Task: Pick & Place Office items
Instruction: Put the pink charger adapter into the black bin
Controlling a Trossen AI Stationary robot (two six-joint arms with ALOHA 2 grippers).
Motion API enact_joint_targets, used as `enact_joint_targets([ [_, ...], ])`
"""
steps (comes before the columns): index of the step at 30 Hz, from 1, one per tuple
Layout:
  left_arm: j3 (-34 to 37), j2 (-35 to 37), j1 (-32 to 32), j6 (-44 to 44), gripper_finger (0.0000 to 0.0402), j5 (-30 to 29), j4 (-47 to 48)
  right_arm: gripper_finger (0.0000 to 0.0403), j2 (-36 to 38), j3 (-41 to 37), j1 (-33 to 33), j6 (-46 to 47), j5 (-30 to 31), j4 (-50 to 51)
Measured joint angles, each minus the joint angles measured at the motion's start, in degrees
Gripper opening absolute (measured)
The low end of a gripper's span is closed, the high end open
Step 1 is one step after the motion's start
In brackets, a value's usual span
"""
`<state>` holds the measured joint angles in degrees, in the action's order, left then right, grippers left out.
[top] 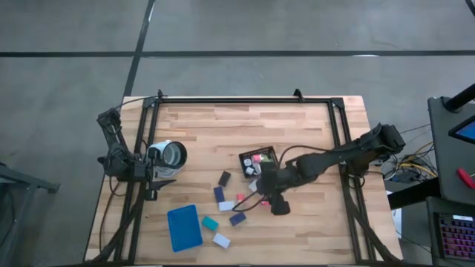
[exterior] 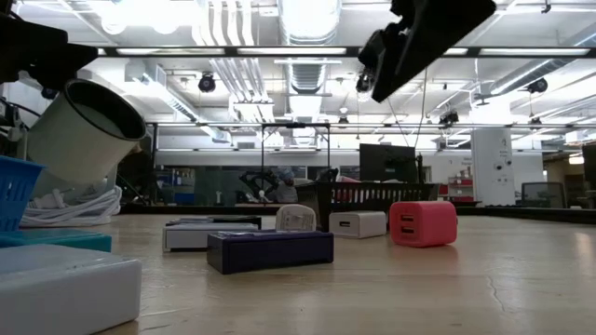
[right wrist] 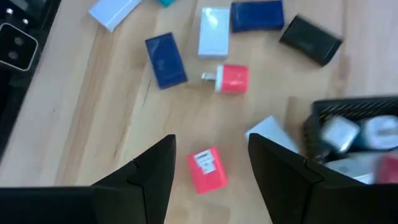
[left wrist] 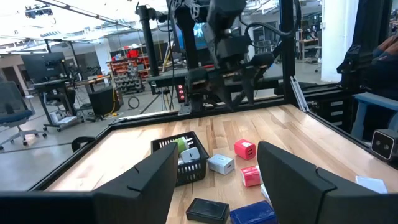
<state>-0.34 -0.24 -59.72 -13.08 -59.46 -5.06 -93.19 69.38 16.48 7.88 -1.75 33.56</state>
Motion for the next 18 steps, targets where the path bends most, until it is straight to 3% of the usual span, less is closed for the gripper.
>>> enact_joint_targets([
  [3,0.02,0.01,0.02,-0.02,0.0225,0.0,0.0,0.0201,-0.44,-1.24,0.56,0.3,-0.04,1.05],
  [9,0.01,-0.01,0.01,0.0,0.0225,0.01,0.0,0.0201,-0.85,-5.35,0.53,-11.32,-0.05,-0.04],
  [18,0.02,0.0,0.0,-0.02,0.0225,0.02,0.0,0.0201,-0.92,-13.03,0.53,-12.96,-0.42,-14.02],
])
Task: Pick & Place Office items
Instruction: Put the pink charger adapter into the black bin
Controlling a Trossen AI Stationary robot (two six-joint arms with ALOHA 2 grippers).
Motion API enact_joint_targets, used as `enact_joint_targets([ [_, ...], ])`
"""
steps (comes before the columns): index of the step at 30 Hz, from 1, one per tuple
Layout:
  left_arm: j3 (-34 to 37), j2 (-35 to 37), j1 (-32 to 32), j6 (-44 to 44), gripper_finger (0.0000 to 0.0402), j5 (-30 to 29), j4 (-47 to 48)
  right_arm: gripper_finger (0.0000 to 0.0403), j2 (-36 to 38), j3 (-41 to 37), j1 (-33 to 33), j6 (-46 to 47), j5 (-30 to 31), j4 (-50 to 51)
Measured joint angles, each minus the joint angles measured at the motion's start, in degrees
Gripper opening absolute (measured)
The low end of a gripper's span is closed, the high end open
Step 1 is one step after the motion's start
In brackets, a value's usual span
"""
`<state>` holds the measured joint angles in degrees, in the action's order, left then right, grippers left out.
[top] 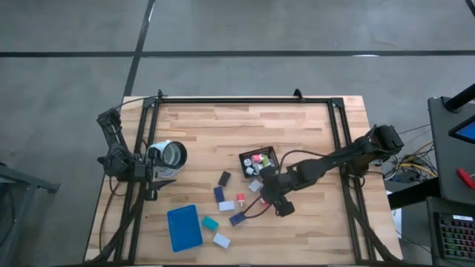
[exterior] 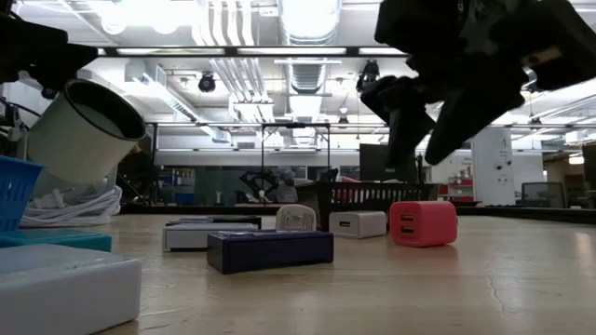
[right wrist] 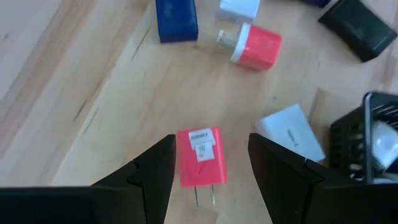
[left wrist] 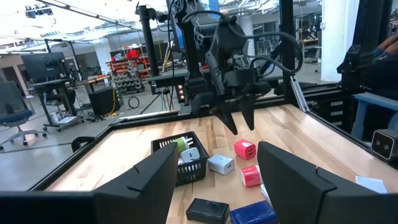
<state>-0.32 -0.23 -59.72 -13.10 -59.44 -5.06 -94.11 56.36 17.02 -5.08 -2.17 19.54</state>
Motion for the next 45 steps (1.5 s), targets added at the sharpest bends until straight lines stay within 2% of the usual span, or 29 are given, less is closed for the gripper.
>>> enact_joint_targets([
  [8,0.0,-0.01,0.02,0.02,0.0225,0.0,0.0,0.0201,0.0,-3.32,0.02,1.96,-1.51,-5.49],
  [17,0.0,-0.02,0.0,0.02,0.0225,0.0,0.0,0.0201,0.0,-4.46,0.0,3.61,-1.53,-6.43],
  [33,0.0,0.0,0.01,0.02,0.0225,0.0,0.0,0.0201,0.0,-11.61,0.0,3.62,-2.74,-17.79],
  [45,-0.02,-0.02,0.02,0.01,0.0225,-0.02,0.0,0.0201,-5.53,-11.54,-0.04,5.09,-3.91,-21.78],
])
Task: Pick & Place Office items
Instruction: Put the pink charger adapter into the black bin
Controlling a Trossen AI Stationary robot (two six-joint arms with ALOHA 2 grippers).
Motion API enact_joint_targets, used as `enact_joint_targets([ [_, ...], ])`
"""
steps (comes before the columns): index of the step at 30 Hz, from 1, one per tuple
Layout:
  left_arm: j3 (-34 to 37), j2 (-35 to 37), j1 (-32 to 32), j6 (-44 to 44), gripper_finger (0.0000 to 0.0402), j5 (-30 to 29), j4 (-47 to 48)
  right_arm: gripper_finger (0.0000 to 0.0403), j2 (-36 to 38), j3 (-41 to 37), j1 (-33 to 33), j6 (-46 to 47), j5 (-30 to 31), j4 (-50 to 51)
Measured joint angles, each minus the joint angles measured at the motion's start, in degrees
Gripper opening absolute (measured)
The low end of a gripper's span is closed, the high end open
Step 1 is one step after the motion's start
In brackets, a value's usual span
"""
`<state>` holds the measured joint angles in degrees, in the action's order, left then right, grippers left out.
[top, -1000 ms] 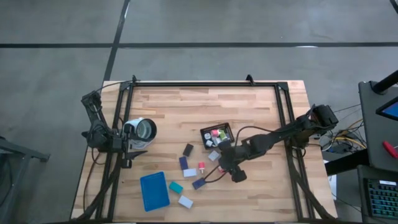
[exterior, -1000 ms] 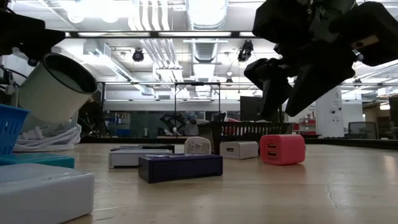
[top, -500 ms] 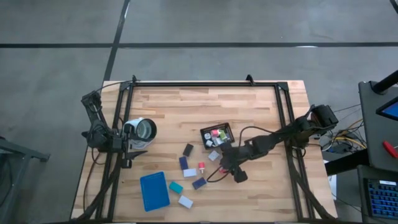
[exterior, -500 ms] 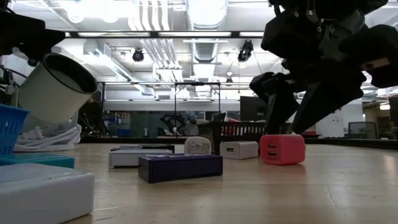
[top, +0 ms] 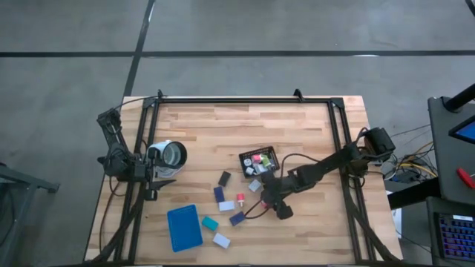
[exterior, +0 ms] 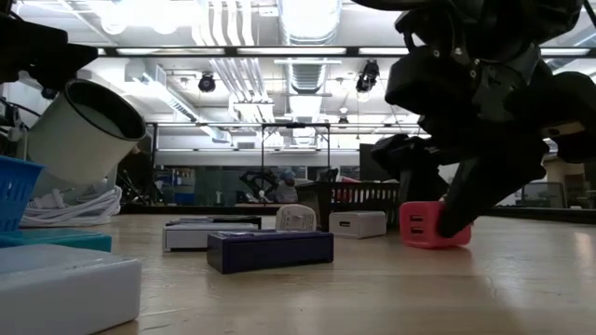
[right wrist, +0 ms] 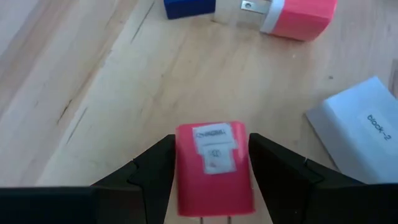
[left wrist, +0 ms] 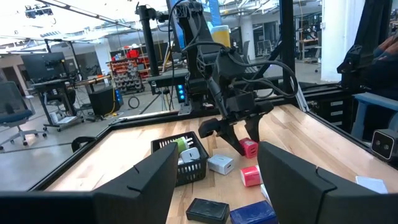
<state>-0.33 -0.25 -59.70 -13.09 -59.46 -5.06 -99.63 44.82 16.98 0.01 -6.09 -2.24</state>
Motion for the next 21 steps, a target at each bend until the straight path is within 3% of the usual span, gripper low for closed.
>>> enact_joint_targets([
  [16,0.0,0.0,-0.02,-0.01,0.0225,0.02,0.0,0.02,0.11,0.02,0.02,0.79,0.04,0.35],
  [21,0.02,0.0,0.0,0.0,0.0225,0.0,0.0,0.0174,0.13,0.02,0.02,2.51,0.07,0.42],
])
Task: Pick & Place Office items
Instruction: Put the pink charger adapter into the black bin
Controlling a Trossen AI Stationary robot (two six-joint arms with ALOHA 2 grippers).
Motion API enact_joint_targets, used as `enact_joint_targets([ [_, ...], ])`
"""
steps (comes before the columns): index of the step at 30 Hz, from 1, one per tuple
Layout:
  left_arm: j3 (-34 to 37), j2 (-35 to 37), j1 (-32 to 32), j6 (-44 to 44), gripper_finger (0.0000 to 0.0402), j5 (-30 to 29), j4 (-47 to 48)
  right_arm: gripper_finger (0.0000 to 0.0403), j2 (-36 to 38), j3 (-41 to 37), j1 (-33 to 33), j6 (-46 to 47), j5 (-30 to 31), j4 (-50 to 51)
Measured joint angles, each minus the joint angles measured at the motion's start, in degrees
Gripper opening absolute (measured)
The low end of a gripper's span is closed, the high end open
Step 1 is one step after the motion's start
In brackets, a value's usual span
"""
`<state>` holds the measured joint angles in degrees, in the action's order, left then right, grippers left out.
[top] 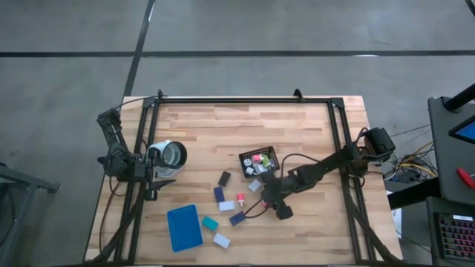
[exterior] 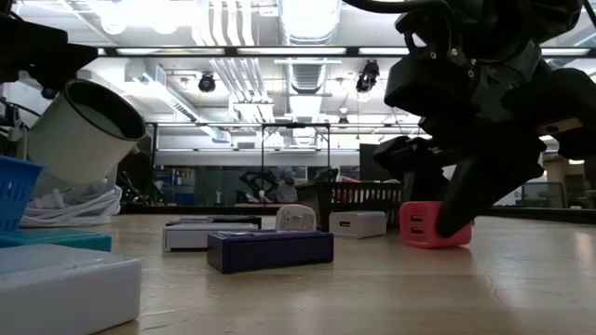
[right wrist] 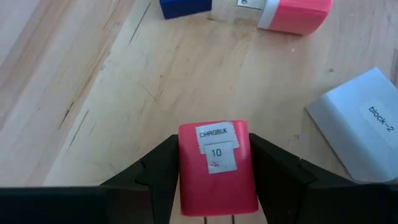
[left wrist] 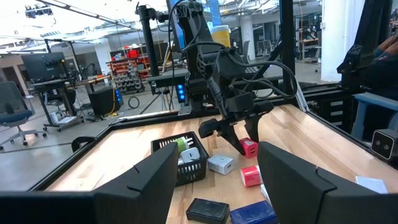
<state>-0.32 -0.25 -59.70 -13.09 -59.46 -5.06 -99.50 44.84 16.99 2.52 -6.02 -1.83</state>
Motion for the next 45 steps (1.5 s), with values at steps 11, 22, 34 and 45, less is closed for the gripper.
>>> enact_joint_targets([
  [11,0.0,0.0,-0.02,0.0,0.0225,0.02,0.0,0.0158,0.0,-0.02,0.0,-0.1,0.0,0.02],
  [22,-0.01,0.0,-0.01,-0.01,0.0225,0.01,0.0,0.0156,4.27,0.69,0.02,-0.15,2.46,0.76],
  [34,-0.01,0.01,-0.01,0.0,0.0225,0.02,0.0,0.0156,15.83,6.39,-1.62,-0.87,14.88,18.13],
  [45,0.0,0.02,-0.01,-0.04,0.0225,0.02,0.42,0.0158,17.65,8.17,-15.27,0.72,11.09,24.67],
])
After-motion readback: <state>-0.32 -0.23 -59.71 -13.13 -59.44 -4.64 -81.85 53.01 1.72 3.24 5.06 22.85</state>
